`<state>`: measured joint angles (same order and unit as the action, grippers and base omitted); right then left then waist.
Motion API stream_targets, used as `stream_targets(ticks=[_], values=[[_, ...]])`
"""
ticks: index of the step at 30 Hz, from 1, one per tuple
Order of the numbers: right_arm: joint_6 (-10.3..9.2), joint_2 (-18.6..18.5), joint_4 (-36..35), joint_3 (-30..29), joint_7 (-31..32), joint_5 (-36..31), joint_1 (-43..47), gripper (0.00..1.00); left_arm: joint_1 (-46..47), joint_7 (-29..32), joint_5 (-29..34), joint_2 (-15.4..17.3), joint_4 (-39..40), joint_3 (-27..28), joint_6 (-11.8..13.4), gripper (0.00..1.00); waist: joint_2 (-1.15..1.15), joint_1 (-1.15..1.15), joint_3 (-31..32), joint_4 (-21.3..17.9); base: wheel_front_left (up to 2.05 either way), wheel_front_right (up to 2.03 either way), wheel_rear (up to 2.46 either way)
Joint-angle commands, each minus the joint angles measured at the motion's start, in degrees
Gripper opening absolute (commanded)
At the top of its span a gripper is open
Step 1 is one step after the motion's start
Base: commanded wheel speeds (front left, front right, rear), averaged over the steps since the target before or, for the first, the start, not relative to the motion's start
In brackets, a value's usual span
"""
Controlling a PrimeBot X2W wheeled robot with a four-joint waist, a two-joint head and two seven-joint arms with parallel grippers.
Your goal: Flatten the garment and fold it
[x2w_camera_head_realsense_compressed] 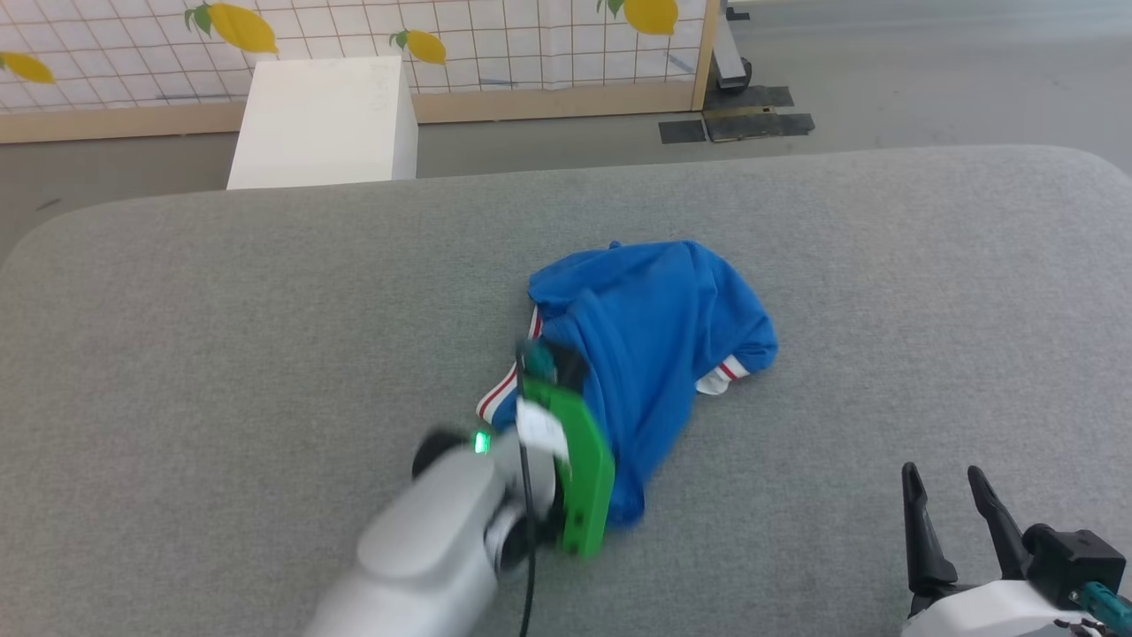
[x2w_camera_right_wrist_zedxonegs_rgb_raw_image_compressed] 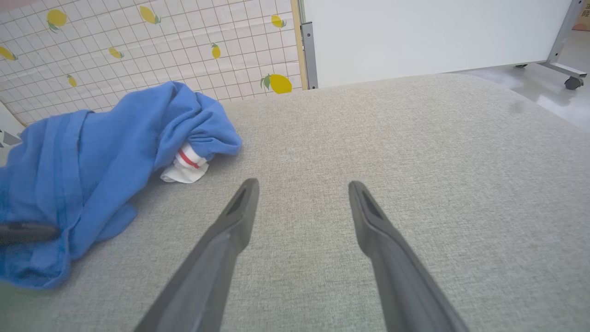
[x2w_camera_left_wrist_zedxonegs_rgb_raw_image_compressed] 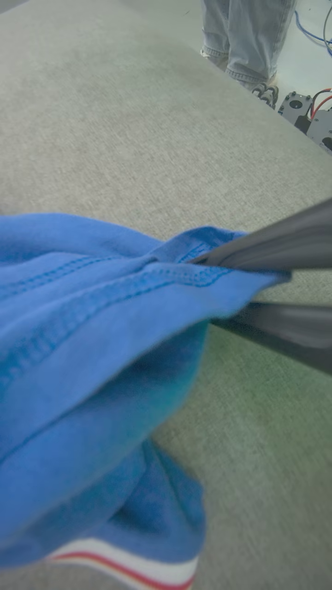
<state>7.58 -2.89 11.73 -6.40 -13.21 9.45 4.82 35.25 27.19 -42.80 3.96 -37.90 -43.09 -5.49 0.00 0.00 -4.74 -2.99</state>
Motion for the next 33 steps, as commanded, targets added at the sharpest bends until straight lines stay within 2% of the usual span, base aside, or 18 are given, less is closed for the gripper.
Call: stream_targets(ticks=[1, 6, 7, 8, 15, 19, 22, 26, 29, 33], values=[[-0.09, 0.0, 0.1, -0.3, -0.5, 0.4, 0.3, 1.00, -1.7, 1.5, 0.3, 0.7, -0.7, -1.0, 0.2, 0.00, 0.00, 0.00, 0.1, 0.3, 0.00, 0.00, 0.00], [-0.09, 0.0, 0.3, -1.0, -0.4, 0.2, 0.1, 1.00, -5.7, 5.5, -2.2, 0.9, -1.3, -1.4, 0.6, 0.00, 0.00, 0.00, 1.0, 1.3, 0.00, 0.00, 0.00], [-0.09, 0.0, 0.3, -1.1, -0.3, 0.2, 0.1, 1.00, -6.2, 5.6, -3.6, 0.8, -0.7, -0.3, 1.0, 0.47, 0.00, 0.00, 1.3, 1.5, 0.00, 0.00, 0.00], [-0.09, 0.0, 0.3, -1.2, -0.2, 0.2, 0.1, 1.00, -6.4, 5.5, -4.6, 0.8, 0.1, 0.6, 1.3, 1.00, 0.00, 0.00, 1.7, 1.8, 0.00, 0.00, 0.00], [-0.09, 0.0, -1.0, -2.4, 0.7, 0.2, 0.6, 1.00, -6.6, 1.3, -14.1, 1.3, 11.2, 12.0, 3.0, 1.00, 0.00, 0.00, 4.3, 3.5, 0.00, 0.00, 0.00], [-0.09, 0.0, -2.0, -2.9, 2.0, 0.2, 0.6, 1.00, -6.7, -5.9, -15.7, 3.5, 18.1, 19.1, 4.0, 1.00, 0.00, 0.00, 5.6, 4.0, 0.00, 0.00, 0.00], [-0.09, 0.0, -2.8, -3.0, 3.0, 0.2, 0.6, 1.00, -8.0, -13.8, -13.5, 6.0, 21.7, 23.3, 4.6, 1.00, 0.00, 0.00, 6.2, 4.2, 0.00, 0.00, 0.00], [-0.09, 0.0, -3.9, -3.2, 4.6, 0.1, 0.4, 1.00, -11.9, -28.0, -7.0, 9.7, 25.2, 27.8, 5.6, 1.00, 0.00, 0.00, 6.3, 4.4, 0.00, 0.00, 0.00], [-0.09, 0.0, -4.4, -3.2, 6.2, 0.1, 0.2, 1.00, -15.4, -37.2, -1.3, 11.5, 26.7, 28.8, 6.4, 1.00, 0.00, 0.00, 6.0, 4.8, 0.00, 0.00, 0.00], [-0.09, 0.0, -4.9, -3.7, 8.3, 0.2, -0.9, 1.00, -20.4, -41.6, 7.6, 13.3, 29.5, 28.4, 8.7, 1.00, 0.00, 0.00, 5.1, 5.4, 0.00, 0.00, 0.00]])
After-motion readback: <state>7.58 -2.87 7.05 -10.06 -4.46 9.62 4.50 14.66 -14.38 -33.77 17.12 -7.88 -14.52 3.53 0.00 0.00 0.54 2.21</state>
